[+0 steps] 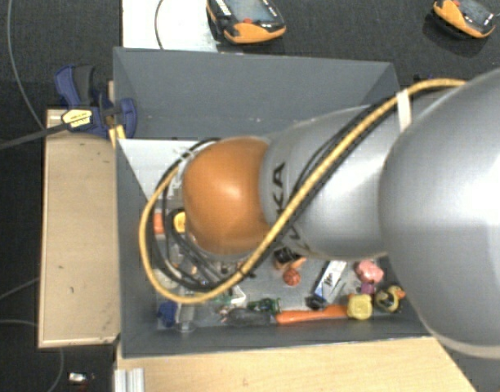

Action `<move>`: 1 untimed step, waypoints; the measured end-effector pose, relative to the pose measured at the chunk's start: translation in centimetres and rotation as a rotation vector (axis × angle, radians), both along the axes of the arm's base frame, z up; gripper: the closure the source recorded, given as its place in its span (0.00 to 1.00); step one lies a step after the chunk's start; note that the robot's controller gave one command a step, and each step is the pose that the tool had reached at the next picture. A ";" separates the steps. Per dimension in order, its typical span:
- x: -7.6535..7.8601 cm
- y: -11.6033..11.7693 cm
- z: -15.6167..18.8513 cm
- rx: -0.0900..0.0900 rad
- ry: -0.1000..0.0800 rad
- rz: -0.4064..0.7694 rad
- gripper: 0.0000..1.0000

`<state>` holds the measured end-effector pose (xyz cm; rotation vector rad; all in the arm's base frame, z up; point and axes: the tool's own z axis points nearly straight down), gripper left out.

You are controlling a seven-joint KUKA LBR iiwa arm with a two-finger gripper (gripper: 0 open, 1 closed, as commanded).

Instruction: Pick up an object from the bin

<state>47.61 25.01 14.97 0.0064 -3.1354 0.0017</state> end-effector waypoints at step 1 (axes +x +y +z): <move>0.2 -0.1 0.4 0.002 -0.007 -0.005 0.00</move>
Offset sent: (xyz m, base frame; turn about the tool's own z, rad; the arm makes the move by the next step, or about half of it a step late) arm 0.0494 -0.0071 -0.0778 -0.4371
